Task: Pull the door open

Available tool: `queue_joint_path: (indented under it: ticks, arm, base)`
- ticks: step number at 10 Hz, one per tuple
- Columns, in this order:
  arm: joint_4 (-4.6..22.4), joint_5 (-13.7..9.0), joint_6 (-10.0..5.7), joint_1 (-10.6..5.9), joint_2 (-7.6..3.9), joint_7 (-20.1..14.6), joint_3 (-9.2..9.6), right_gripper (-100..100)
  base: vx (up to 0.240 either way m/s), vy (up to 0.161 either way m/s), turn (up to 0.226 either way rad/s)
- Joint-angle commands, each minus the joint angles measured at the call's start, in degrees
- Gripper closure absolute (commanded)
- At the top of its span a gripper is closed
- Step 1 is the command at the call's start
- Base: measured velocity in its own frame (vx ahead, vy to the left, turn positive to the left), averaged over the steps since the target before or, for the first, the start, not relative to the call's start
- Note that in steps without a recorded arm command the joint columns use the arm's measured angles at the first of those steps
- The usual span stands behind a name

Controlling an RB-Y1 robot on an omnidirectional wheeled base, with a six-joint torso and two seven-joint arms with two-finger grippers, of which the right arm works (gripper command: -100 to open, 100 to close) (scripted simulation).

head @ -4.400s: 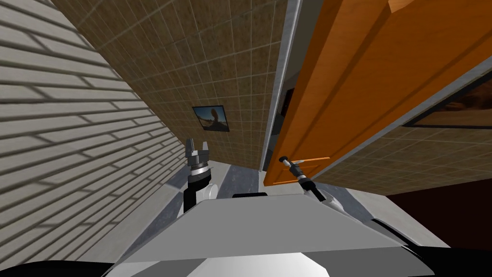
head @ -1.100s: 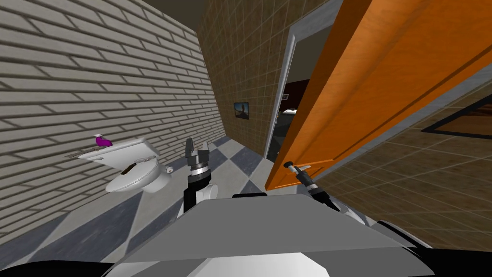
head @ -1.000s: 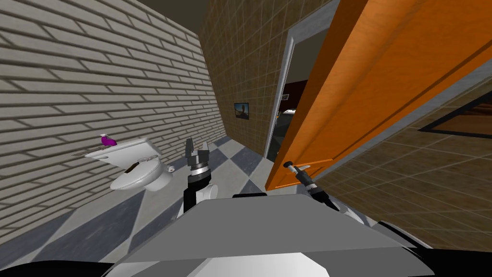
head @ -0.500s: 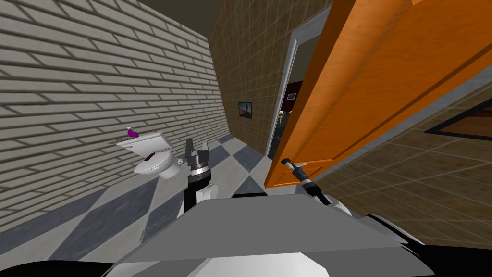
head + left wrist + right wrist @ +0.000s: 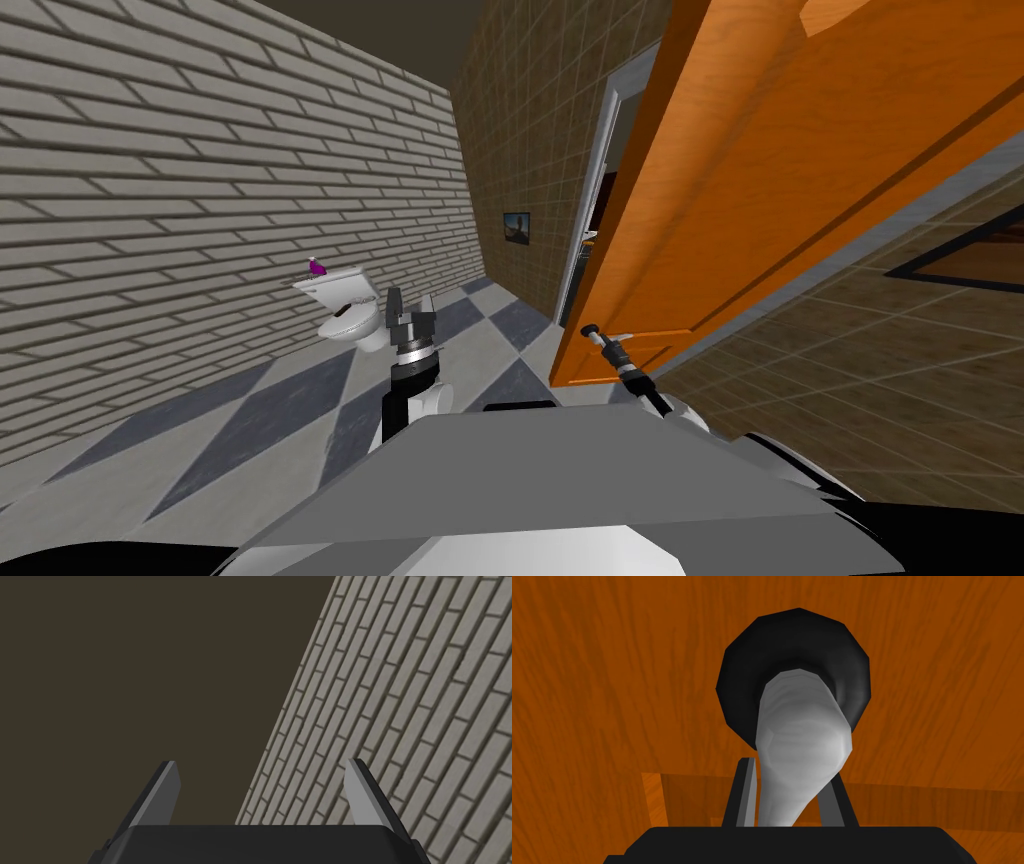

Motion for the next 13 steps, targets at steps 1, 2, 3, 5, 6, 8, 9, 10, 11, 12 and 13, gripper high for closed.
queue_joint_path:
  ticks: [1,2,3,5,6,8,9,10,11,12,13]
  arm:
    - [-0.9,-0.22,1.65,-0.33,0.41,0.78,-0.29,100]
    - [-0.98,-0.39,2.77,-1.11,0.88,1.31,-0.51,100]
    - [-1.02,-0.47,3.3,-1.48,1.11,1.56,-0.61,100]
    - [-1.14,-0.71,4.86,-2.57,1.77,2.3,-0.92,100]
    - [-1.22,-0.86,5.83,-3.25,2.18,2.75,-1.1,100]
    - [-1.35,-1.12,7.56,-4.45,2.91,3.57,-1.44,100]
    - [-1.4,-1.23,8.27,-4.94,3.21,3.9,-1.58,100]
    - [-1.45,-1.33,8.93,-5.41,3.49,4.22,-1.71,100]
    - [-1.51,-1.44,9.65,-5.91,3.8,4.56,-1.85,100]
    - [-1.73,-1.37,9.37,-5.52,3.69,4.37,-1.75,100]
    - [-2.56,-0.72,7.86,-4.45,2.59,3.1,-0.05,100]
  base:
    - [-0.151,-0.093,0.139]
    - [-0.164,-0.072,0.142]
    - [-0.165,-0.07,0.115]
    - [-0.177,-0.067,0.124]
    - [-0.192,-0.095,0.117]
    - [-0.199,-0.079,0.133]
    - [-0.168,-0.101,0.103]
    - [-0.176,-0.106,0.119]
    - [-0.18,-0.084,0.101]
    - [-0.072,-0.031,0.038]
    - [-0.077,-0.01,-0.038]
